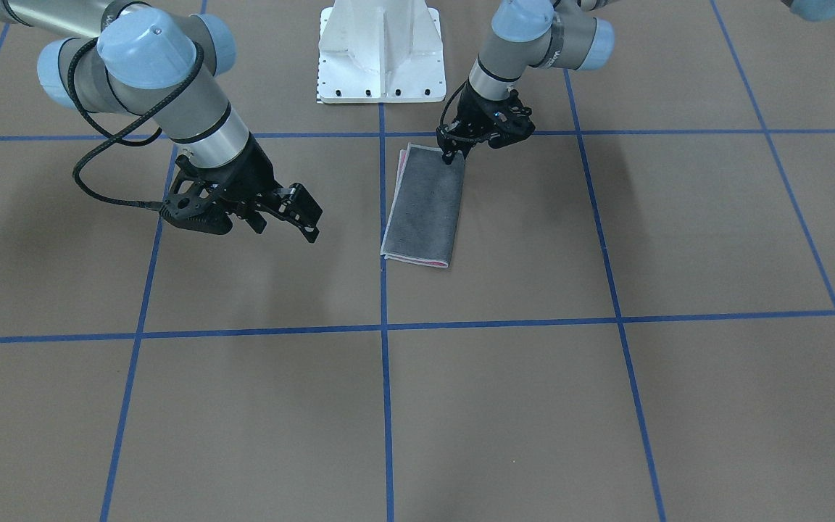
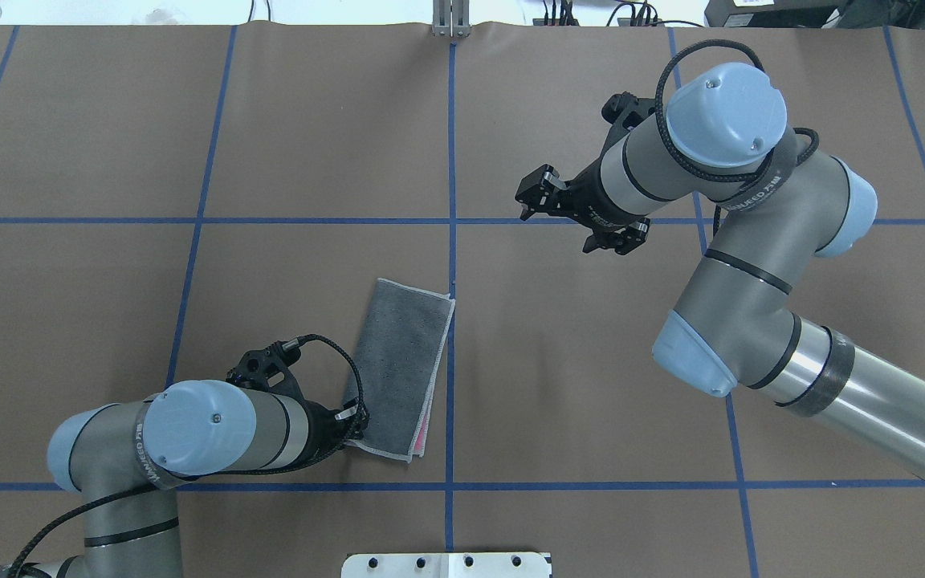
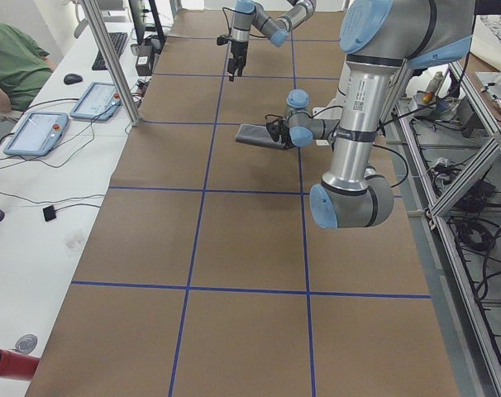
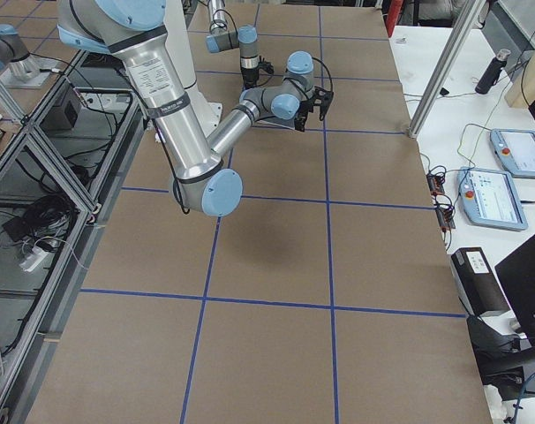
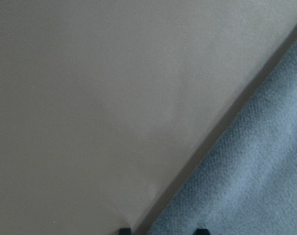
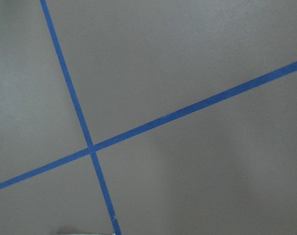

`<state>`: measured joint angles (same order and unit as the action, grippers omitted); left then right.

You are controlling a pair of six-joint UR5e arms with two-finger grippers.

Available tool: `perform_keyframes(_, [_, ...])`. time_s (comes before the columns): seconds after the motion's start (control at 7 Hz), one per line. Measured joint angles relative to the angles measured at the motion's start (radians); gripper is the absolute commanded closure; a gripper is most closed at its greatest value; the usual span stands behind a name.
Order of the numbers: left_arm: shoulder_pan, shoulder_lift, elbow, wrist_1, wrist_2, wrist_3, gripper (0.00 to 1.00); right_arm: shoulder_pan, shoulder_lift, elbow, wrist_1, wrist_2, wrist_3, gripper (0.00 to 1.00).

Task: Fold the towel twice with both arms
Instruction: 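Grasp the long edge of the folded grey towel with the left gripper, then lift the grasped edge and fold it over the towel with the left gripper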

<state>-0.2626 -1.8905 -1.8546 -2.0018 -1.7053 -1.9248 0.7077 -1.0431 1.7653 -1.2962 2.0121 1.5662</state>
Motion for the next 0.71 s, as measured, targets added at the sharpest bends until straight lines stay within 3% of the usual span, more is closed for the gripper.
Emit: perform_keyframes(0.71, [-0.026, -0.026, -0.042, 0.008, -0.006, -0.005, 1.0, 0.002, 0.0, 0.0, 0.0, 0.001, -0.001, 0.01])
